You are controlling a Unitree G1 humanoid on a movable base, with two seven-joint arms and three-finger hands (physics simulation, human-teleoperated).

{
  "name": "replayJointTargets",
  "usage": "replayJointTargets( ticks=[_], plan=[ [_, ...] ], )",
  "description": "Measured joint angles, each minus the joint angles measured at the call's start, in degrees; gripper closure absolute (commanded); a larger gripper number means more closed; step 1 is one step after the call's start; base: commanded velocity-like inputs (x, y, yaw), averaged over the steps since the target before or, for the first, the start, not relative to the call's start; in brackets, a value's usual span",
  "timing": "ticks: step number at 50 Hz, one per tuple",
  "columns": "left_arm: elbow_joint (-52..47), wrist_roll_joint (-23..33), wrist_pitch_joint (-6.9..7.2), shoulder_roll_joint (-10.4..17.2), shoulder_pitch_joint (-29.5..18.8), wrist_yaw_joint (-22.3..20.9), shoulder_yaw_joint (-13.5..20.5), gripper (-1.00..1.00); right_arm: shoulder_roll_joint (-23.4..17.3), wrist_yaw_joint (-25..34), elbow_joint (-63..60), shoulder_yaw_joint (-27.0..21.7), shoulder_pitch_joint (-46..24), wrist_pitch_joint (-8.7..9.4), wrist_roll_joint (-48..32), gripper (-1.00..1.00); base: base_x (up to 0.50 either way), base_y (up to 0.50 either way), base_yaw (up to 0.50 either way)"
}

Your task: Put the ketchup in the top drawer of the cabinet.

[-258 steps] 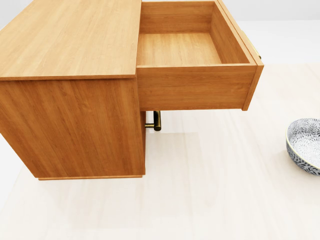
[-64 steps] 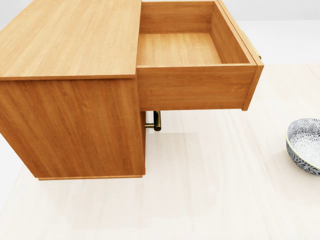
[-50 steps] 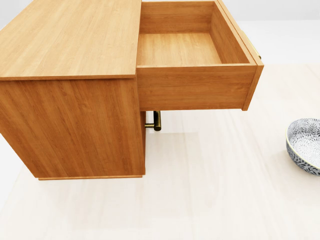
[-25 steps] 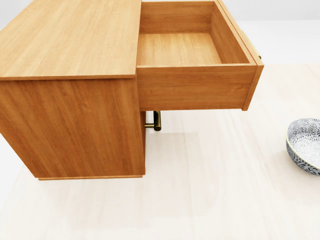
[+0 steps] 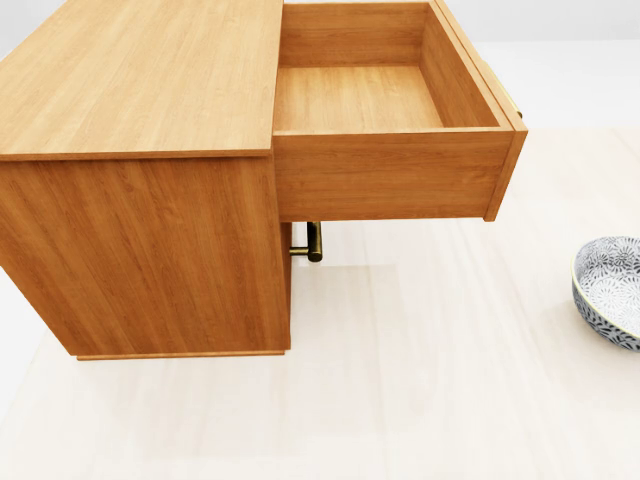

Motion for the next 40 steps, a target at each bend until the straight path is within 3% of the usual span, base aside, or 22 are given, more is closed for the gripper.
replayJointTargets(
  ticks=[40],
  plan=[
    [0.0,-1.5,0.00,0.6,-0.8,0.7,1.3,-1.00,4.8,0.0,2.7,-1.8,-2.4,0.00,5.4,1.00,0.00,0.00,0.00]
  ],
)
